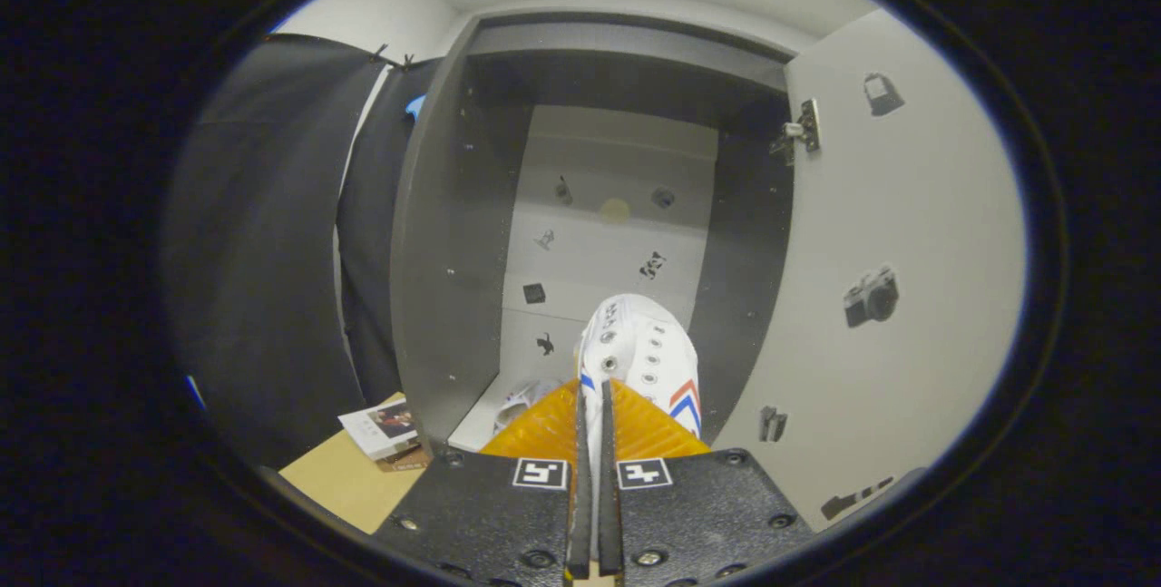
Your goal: Open the shoe cabinet door, grab the shoes and put them into the shoe cabinet, then close the shoe cabinet door.
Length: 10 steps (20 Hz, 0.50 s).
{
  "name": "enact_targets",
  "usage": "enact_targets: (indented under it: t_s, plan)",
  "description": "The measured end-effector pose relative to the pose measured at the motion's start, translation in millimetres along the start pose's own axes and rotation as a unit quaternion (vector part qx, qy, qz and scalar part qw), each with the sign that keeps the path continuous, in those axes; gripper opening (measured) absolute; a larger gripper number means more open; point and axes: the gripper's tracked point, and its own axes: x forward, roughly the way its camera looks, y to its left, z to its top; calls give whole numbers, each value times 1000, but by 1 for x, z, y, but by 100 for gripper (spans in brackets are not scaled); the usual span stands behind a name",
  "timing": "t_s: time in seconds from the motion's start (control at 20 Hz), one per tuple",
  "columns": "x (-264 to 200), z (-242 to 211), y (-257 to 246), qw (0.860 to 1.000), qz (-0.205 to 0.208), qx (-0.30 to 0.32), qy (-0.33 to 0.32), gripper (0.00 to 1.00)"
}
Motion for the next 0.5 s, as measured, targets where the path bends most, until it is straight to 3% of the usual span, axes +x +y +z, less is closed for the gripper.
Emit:
enact_targets:
  t_s: [0.25,0.5]
  plan:
    - [83,-41,-6,999,3,22,47,7]
    - [163,-111,-22,993,-6,31,110,8]
